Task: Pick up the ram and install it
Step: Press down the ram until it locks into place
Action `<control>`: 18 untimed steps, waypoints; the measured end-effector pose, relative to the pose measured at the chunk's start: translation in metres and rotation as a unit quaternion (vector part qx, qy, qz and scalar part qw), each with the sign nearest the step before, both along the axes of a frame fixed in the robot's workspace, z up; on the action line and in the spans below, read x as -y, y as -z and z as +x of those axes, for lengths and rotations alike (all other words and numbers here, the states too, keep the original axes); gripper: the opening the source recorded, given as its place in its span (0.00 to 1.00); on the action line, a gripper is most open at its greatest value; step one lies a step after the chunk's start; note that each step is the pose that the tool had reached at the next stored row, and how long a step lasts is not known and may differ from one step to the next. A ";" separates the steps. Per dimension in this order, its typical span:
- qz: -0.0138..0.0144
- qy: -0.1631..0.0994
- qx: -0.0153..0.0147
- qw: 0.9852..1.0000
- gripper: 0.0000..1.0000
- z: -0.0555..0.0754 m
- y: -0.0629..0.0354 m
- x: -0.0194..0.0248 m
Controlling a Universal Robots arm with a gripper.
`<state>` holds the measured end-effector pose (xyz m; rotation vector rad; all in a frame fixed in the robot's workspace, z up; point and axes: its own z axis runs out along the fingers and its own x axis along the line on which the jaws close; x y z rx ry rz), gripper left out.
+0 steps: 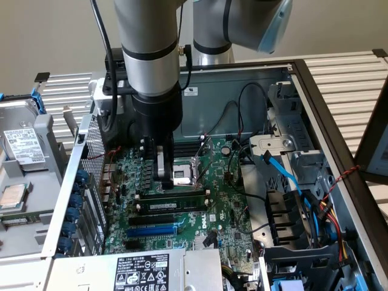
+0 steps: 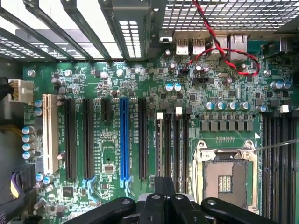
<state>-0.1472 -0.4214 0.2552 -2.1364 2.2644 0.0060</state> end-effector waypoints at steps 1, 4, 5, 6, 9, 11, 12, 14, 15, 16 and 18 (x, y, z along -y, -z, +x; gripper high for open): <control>0.001 0.000 -0.001 1.000 0.10 0.003 -0.0013 0.0005; 0.002 0.000 -0.003 1.000 0.10 0.012 -0.0016 0.0024; 0.002 0.000 -0.003 1.000 0.10 0.015 -0.0016 0.0033; 0.003 0.000 -0.004 1.000 0.10 0.017 -0.0015 0.0036; 0.004 0.000 -0.004 1.000 0.10 0.017 -0.0016 0.0038; 0.004 0.000 -0.004 1.000 0.10 0.017 -0.0016 0.0041; 0.004 0.000 -0.004 1.000 0.10 0.017 -0.0015 0.0042; 0.004 0.000 -0.004 1.000 0.10 0.017 -0.0016 0.0045; 0.004 0.000 -0.004 1.000 0.10 0.017 -0.0016 0.0046; 0.004 0.000 -0.004 1.000 0.10 0.017 -0.0016 0.0047; 0.004 0.000 -0.004 1.000 0.10 0.017 -0.0016 0.0049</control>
